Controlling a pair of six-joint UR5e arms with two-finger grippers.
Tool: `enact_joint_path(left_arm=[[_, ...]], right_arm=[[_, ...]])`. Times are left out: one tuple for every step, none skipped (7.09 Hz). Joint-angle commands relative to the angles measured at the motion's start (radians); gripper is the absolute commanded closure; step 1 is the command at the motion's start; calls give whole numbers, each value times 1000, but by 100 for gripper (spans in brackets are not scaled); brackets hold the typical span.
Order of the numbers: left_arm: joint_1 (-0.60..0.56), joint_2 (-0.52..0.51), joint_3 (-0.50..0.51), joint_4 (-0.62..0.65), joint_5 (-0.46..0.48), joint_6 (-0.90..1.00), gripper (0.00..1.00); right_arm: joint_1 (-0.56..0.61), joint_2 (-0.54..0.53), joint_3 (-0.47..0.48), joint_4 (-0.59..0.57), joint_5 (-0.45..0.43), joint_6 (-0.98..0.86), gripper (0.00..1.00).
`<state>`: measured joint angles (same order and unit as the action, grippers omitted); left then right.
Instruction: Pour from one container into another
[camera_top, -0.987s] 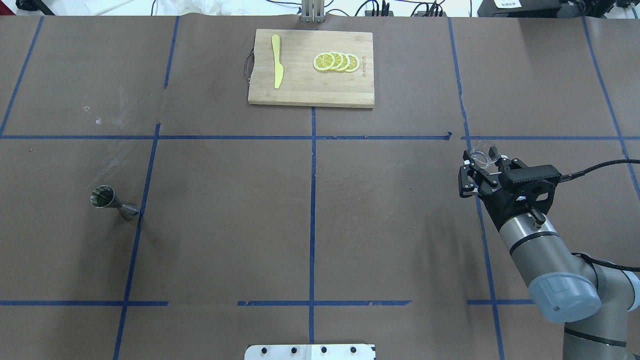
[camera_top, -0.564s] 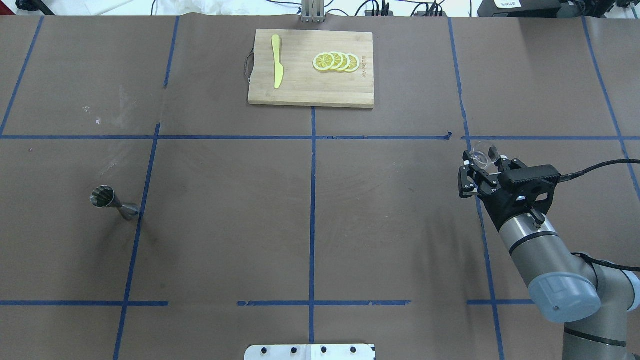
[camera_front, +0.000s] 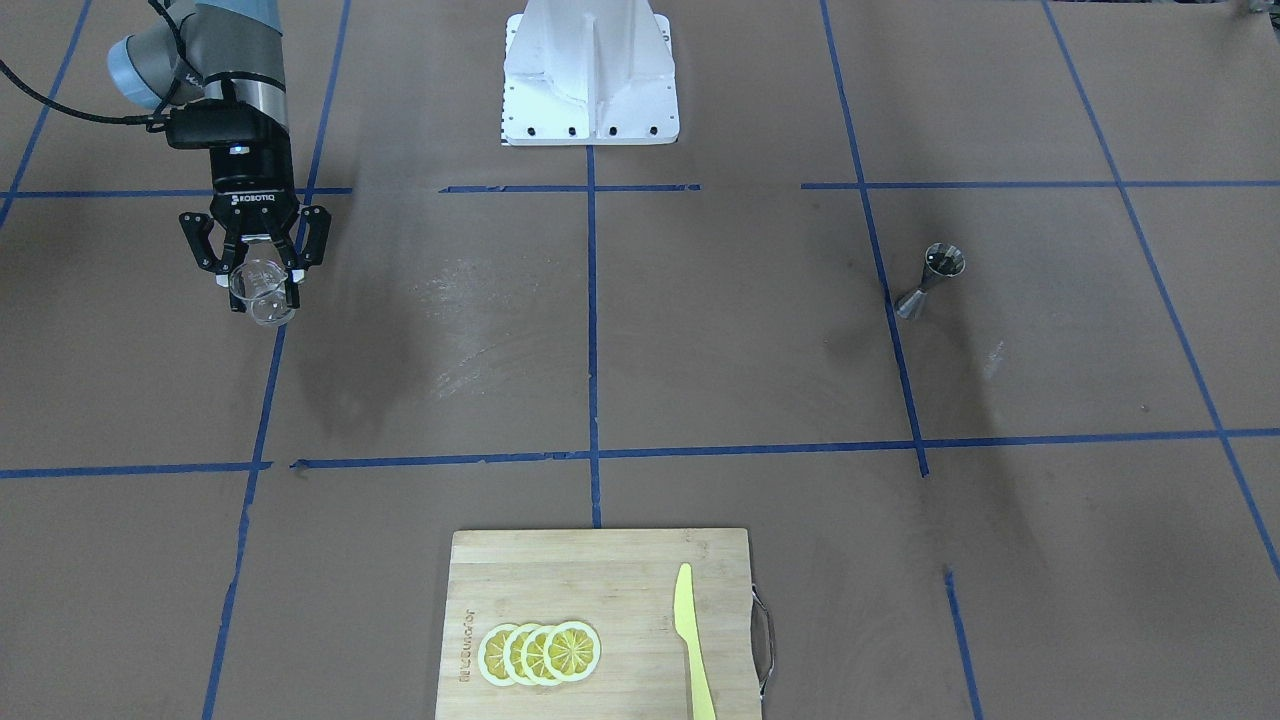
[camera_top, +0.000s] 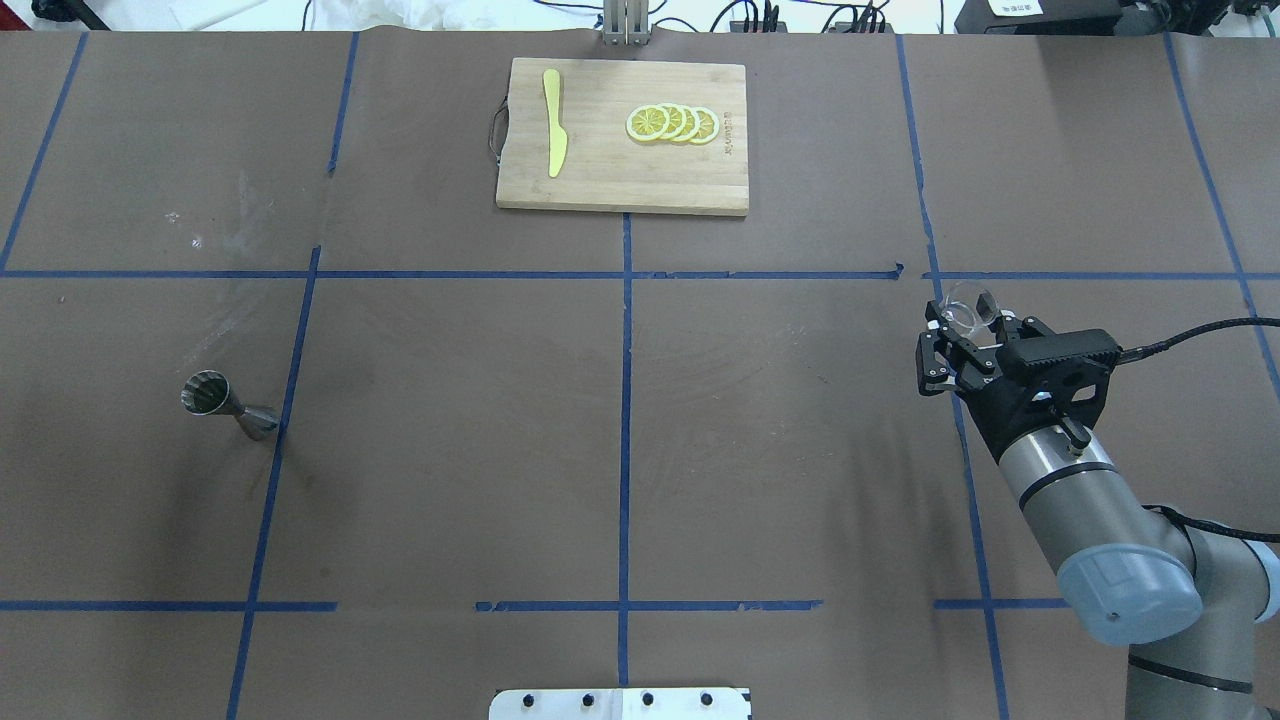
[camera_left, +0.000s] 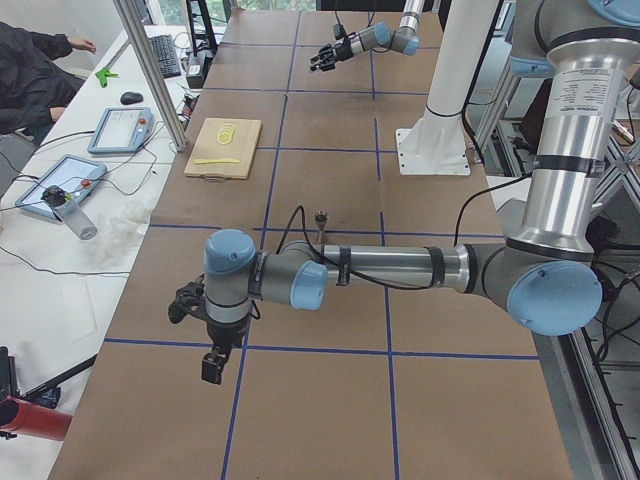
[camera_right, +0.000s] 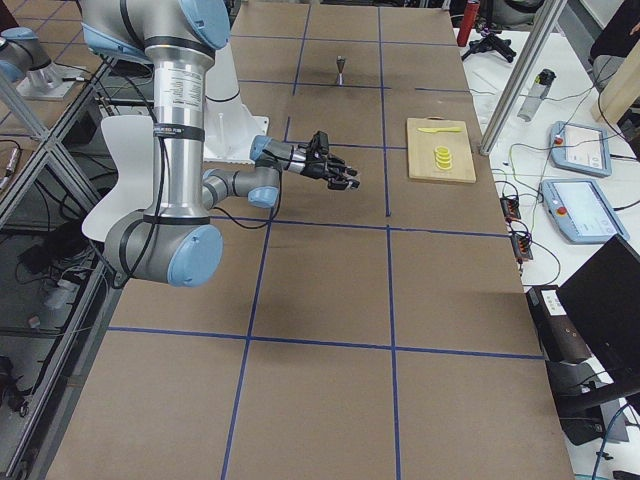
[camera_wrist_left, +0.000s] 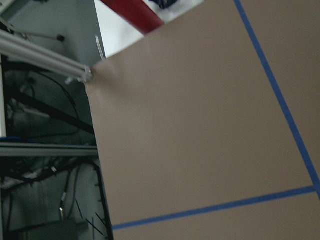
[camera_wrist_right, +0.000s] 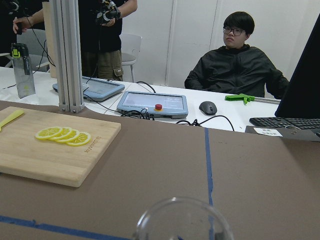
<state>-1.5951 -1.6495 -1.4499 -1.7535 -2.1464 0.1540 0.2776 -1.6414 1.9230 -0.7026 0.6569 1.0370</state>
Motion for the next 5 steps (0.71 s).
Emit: enact_joint_path(left_arm=[[-2,66,-15,0,-125,2,0],[-2,68,-21,-1,-132,2,0],[-2,68,-24,-3,-132,2,0],[-2,65,-24,-4,-132,2,0],[-2,63,-26,-6,-133,2,0]], right_arm=[[0,-2,1,0,7,-2,100],[2,-9,1,2,42,-6,100],[2,-15,-5,3,55,-5,100],[2,-17,-19,6,55,12,100],[0,-17,-51,12,47,79,100]])
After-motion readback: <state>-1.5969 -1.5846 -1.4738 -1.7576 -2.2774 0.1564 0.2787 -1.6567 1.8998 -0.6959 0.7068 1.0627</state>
